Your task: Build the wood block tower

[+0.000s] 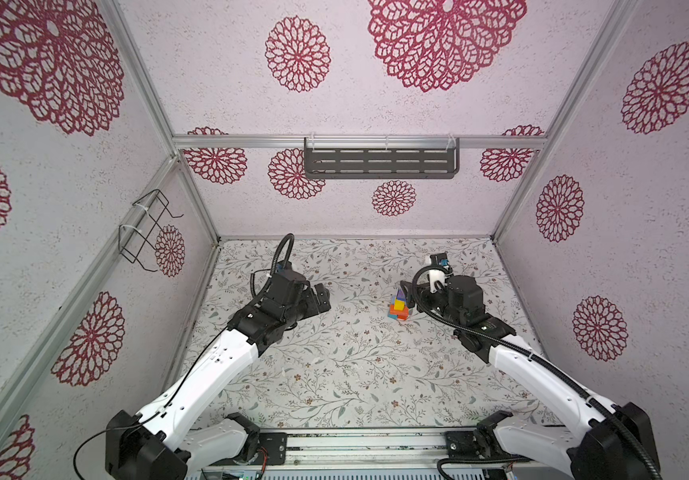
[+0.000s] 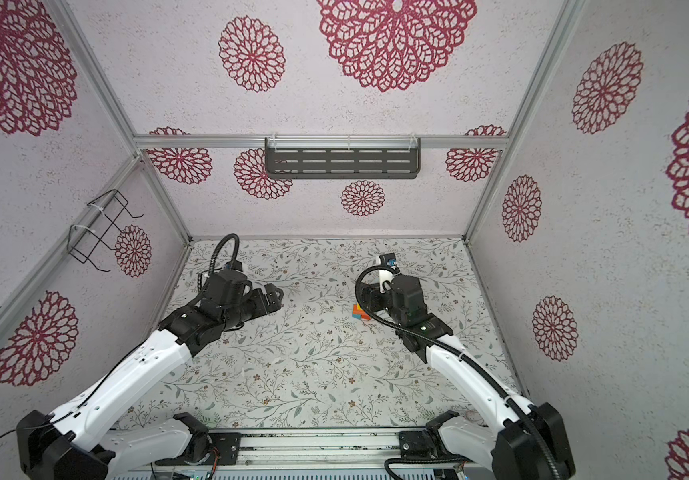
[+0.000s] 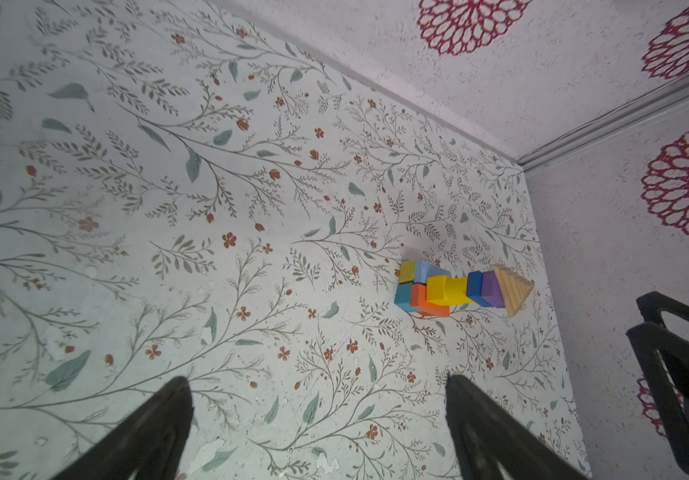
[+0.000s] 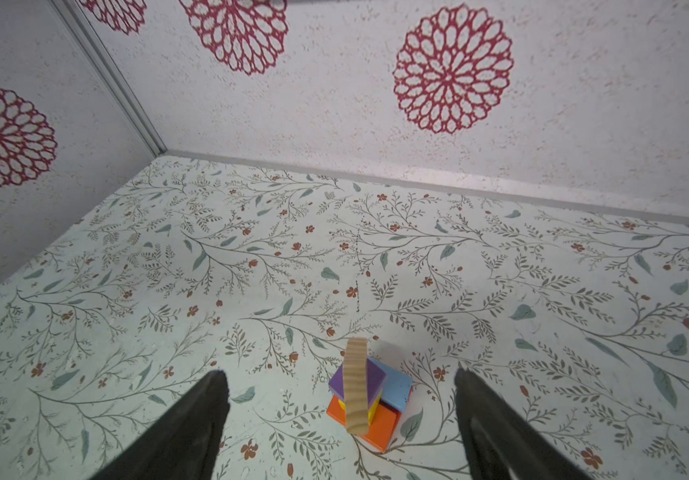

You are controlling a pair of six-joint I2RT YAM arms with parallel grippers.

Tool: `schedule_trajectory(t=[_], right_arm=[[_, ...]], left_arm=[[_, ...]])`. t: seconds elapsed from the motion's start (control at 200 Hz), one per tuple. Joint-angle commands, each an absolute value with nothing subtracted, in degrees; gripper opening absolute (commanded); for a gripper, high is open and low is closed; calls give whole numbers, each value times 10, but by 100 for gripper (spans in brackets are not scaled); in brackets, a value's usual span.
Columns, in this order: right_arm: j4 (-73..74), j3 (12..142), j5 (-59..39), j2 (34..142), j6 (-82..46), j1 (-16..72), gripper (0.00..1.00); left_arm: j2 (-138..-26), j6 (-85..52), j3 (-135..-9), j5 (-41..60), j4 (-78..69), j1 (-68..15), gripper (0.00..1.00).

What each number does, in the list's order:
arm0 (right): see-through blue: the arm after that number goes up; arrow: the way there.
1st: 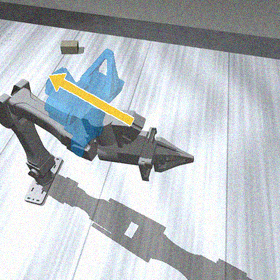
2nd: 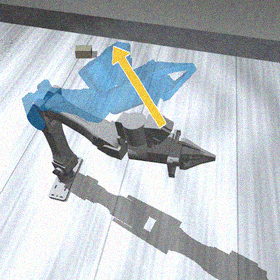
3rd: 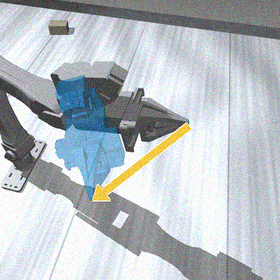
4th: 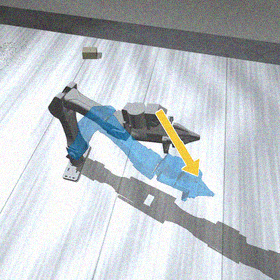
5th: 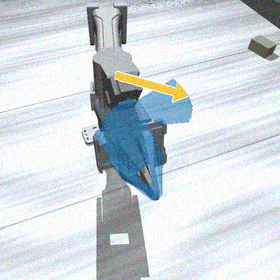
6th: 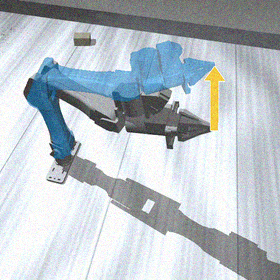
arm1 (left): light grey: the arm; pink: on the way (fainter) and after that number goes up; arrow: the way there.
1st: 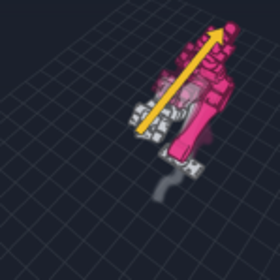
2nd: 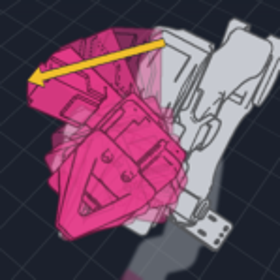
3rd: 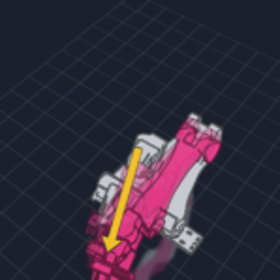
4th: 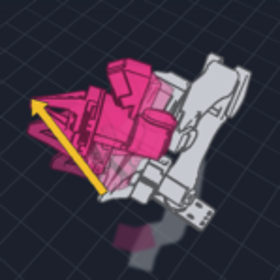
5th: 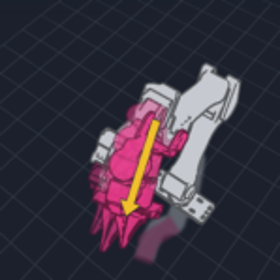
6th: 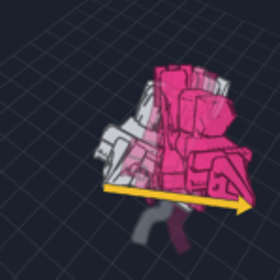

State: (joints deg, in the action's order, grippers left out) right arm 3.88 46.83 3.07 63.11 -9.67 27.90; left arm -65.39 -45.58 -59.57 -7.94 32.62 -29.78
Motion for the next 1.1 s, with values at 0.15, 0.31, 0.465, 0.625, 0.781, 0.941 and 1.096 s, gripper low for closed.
schedule_trajectory(t=[0.15, 0.31, 0.465, 0.625, 0.781, 0.941, 1.096], right_arm=[[-49, 480, 89, 533, -109, 277, 97], [-95, 463, 132, 486, -122, 278, 99], [-116, 429, 135, 451, -132, 277, 99], [-100, 362, 128, 401, -146, 277, 99], [-81, 294, 170, 335, -164, 277, 99], [-43, 219, 208, 264, -160, 277, 99], [11, 163, 229, 210, -162, 277, 99]], left_arm=[[-547, -424, -591, -189, 405, -266, 97], [-475, -420, -573, -275, 445, -248, 97], [-414, -377, -528, -307, 444, -227, 97], [-373, -339, -494, -267, 435, -202, 97], [-357, -340, -451, -310, 420, -188, 97], [-382, -322, -408, -341, 368, -118, 97], [-416, -305, -376, -262, 274, -24, 97]])
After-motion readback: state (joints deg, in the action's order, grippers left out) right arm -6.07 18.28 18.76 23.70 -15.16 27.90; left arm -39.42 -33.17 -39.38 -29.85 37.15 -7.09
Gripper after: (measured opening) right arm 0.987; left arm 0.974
